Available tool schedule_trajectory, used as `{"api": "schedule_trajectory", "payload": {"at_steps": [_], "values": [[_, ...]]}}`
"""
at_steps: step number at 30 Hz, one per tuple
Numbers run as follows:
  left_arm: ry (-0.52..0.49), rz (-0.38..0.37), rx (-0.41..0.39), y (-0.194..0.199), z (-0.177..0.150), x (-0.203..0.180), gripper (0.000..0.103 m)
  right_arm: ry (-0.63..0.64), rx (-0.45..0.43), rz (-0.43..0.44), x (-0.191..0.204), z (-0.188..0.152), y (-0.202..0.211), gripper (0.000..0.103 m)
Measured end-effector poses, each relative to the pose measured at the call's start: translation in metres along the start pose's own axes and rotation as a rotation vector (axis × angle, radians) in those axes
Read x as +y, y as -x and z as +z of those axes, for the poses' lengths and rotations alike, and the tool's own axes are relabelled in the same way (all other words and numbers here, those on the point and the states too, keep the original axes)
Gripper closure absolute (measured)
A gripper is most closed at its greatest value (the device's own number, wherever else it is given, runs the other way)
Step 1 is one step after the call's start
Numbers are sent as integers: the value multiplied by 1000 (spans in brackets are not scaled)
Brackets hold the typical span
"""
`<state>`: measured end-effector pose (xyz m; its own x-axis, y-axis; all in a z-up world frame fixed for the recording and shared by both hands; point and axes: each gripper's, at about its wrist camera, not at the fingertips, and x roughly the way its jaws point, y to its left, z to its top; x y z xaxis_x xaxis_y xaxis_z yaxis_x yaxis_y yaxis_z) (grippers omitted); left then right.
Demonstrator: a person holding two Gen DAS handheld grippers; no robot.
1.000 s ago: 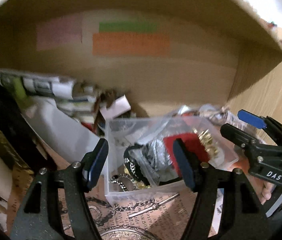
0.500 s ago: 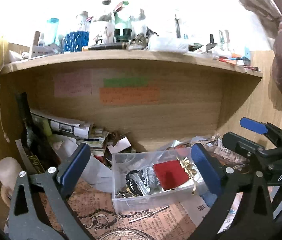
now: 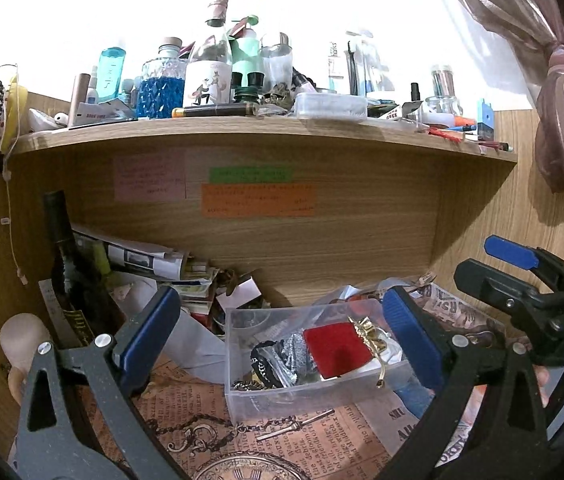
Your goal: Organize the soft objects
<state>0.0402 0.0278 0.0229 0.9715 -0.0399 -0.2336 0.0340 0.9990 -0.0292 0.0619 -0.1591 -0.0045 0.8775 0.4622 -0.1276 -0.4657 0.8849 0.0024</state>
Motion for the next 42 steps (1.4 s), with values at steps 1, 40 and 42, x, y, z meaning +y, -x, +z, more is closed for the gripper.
{"api": "schedule_trajectory", "payload": {"at_steps": [1,40,42], "values": [[-2,0,1,0,0,0,0,0,0,0,0,0,0,0],[-2,27,17,-6,-5,-2,0,-7,4,-4,0,-4,1,0],[1,23,20,-6,-5,-1,0,-8,4,-6,0,-4,1,0]]}}
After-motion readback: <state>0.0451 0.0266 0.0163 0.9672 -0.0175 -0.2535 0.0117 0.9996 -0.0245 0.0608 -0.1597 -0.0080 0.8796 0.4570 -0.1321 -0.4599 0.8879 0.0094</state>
